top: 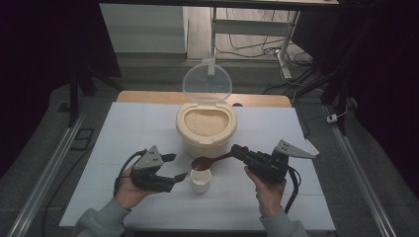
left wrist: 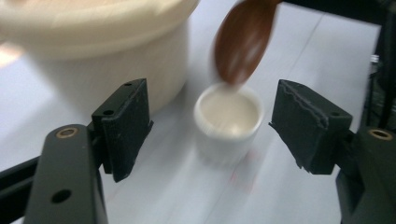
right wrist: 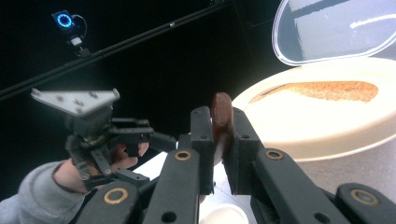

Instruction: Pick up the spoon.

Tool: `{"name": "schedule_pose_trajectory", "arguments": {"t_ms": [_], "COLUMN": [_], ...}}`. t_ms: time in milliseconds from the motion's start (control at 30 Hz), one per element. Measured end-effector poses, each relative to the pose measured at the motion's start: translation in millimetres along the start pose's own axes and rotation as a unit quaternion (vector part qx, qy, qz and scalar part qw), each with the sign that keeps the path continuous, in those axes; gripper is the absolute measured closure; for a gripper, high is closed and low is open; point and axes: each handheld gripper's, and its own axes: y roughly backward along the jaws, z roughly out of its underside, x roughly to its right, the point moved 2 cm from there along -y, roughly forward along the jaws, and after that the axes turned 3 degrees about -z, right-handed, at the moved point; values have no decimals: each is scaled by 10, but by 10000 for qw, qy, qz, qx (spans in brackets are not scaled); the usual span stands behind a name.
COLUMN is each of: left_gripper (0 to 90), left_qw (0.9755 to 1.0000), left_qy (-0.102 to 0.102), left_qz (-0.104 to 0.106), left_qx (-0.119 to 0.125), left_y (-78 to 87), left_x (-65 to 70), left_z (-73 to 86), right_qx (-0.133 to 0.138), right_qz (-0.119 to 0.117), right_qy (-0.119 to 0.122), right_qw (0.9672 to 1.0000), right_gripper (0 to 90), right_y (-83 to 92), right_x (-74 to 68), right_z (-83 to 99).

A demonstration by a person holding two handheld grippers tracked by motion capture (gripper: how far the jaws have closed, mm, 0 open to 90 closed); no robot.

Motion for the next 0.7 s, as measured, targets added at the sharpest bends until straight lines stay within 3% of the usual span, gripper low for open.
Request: {"name": "schedule_pose_trajectory", "arguments": {"t_ms": [100, 300, 533, 700], "left_gripper": [266, 254, 230, 204], "left_qw": [9996, 9976, 9949, 9933], "left_qy": [241, 534, 796, 929], "left_qz": [-152, -409, -521, -538], "left_qx": [-46, -142, -326, -437], "left_y": [83, 218, 277, 274], "left_x": [-124, -313, -436, -489], "left_z": [191, 477, 766, 890], "right_qx": [13, 64, 105, 219], "right_qz": [-1, 18, 87, 129], "right_qy": [29, 104, 236, 288], "right_qw": [10000, 9999, 9996, 9993], "right_gripper": [826, 826, 825, 826], "right_y": [32, 84, 142, 205], "right_x": [21, 47, 64, 75], "right_z": [-24, -72, -116, -161]}}
